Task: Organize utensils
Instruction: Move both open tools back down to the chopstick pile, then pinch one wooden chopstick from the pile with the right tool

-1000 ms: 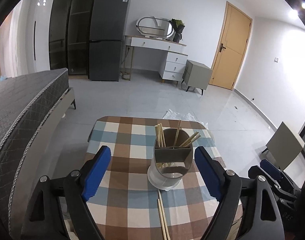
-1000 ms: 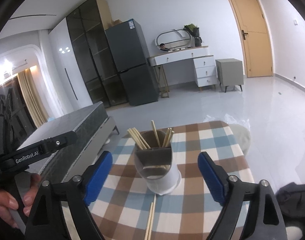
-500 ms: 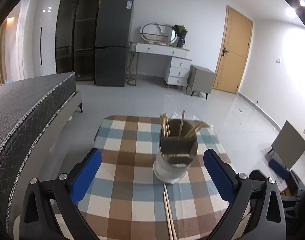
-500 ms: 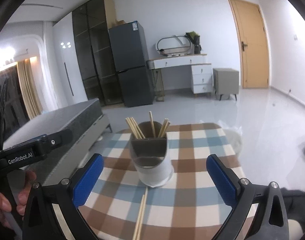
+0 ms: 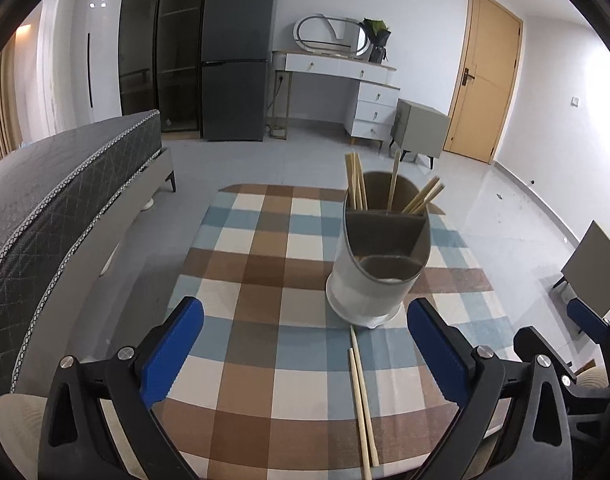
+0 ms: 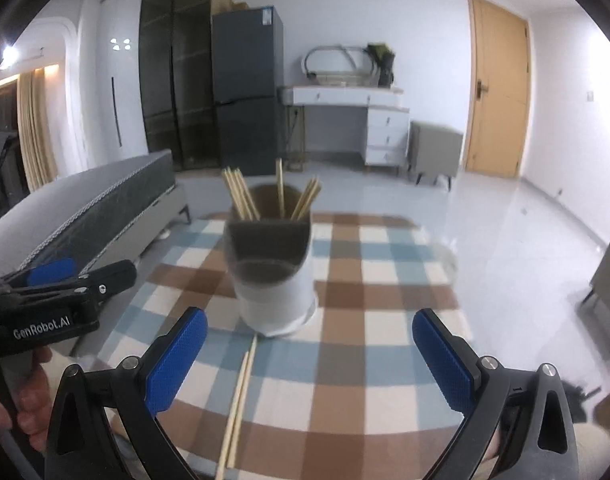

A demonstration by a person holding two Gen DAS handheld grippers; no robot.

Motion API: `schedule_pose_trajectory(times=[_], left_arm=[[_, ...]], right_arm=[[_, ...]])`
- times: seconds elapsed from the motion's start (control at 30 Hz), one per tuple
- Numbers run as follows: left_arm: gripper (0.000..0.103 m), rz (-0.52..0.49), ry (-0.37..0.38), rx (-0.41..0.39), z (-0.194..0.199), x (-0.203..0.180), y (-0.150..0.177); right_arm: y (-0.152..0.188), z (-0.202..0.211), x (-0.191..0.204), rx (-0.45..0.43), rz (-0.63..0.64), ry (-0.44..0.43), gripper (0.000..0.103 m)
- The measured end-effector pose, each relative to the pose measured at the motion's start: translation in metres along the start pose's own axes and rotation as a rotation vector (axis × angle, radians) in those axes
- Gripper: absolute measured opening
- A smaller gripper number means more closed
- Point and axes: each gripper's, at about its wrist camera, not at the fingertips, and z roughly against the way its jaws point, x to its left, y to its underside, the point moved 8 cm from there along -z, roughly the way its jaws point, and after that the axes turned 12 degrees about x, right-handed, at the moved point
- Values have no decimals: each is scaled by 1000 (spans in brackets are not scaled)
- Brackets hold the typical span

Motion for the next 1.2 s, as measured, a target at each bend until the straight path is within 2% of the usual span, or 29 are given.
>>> schedule_pose_trajectory(times=[0.13,0.23,0.3,0.37,0.53,0.7,0.83,1.0,1.1,1.2], left_arm=[[99,6,-10,23,-13,5,6],[99,54,2,69,-25,13,5],[99,73,-12,89,-31,19,4],[99,89,-24,98,-34,23,4],[99,136,-41,111,-39,38,0],[99,167,-53,138,-46,48,-1],[99,194,-72,158,-50,56,0],[99,203,-181,186,-60,76,1],[99,255,-176,217,-66,88,4],[99,288,-173,243,-70,95,6]], right_arm=[[5,-15,1,31,-15,-1,103],[10,-30,12,69,3,-90,103],[14,-41,17,105,24,-103,103],[20,-55,21,160,51,-94,103],[31,-90,12,312,14,-79,103],[30,-109,16,328,5,-81,103],[25,-127,32,344,44,-89,103],[20,-151,46,366,77,-134,103],[22,-171,45,414,78,-89,103],[28,-191,44,484,47,-95,101]])
